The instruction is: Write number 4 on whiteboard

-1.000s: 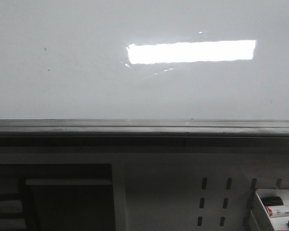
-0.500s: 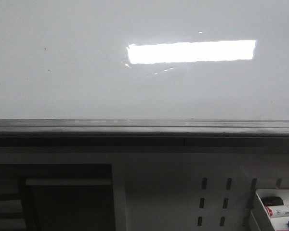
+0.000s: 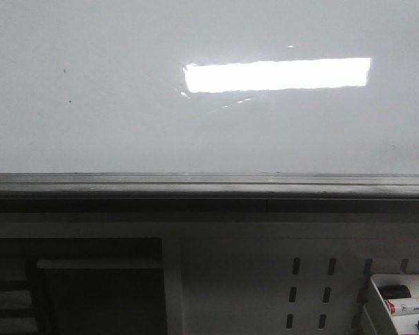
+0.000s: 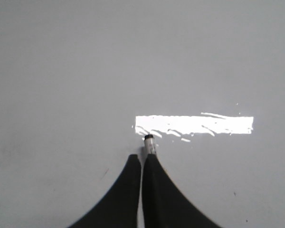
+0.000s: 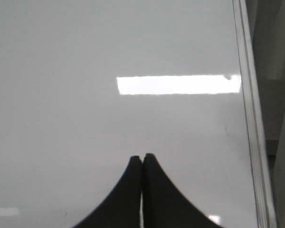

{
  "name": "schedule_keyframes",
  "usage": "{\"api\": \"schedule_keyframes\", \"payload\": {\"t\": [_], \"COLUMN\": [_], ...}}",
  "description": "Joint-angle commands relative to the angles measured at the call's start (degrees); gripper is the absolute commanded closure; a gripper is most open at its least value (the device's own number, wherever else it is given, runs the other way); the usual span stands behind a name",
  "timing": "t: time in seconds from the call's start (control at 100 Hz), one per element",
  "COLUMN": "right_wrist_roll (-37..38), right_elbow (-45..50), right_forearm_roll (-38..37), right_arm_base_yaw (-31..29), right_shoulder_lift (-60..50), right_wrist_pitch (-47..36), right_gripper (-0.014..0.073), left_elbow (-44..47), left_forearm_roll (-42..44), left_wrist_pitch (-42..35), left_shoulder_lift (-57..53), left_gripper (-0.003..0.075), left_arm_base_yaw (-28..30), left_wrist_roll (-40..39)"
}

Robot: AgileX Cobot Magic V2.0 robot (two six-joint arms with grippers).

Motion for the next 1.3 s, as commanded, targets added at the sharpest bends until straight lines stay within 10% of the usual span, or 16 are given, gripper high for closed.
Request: {"api": "schedule_keyframes", "payload": {"t": [0.0,0.32,1.03,1.29], "right_wrist_roll": [-0.4,-0.4,-0.4,-0.4], "right_elbow": [-5.8,-20.1,-20.7,-20.7], "right_forearm_roll": [0.0,-1.0,-1.1,-3.2], "right_arm_base_yaw": [0.1,0.1,0.1,0.1], "right_shoulder_lift": [4.2,18.7,21.8,21.8], "right_wrist_pitch": [-0.6,13.3,14.2,13.9], "right_gripper": [0.0661,0.0661,0.0649,0.0221], "left_elbow": [-6.0,-22.0,-22.5,-22.4], "left_forearm_roll": [-0.7,-0.8,0.5,2.6], "left_wrist_pitch": [0.7,16.8,18.0,18.1], "left_shoulder_lift": [2.9,16.0,18.3,18.3], "left_gripper": [0.0741,0.0741,0.0734,0.019], "left_arm_base_yaw": [-0.1,-0.1,-0.1,1.1], "left_wrist_roll": [-0.5,-0.5,-0.5,-0.5]}}
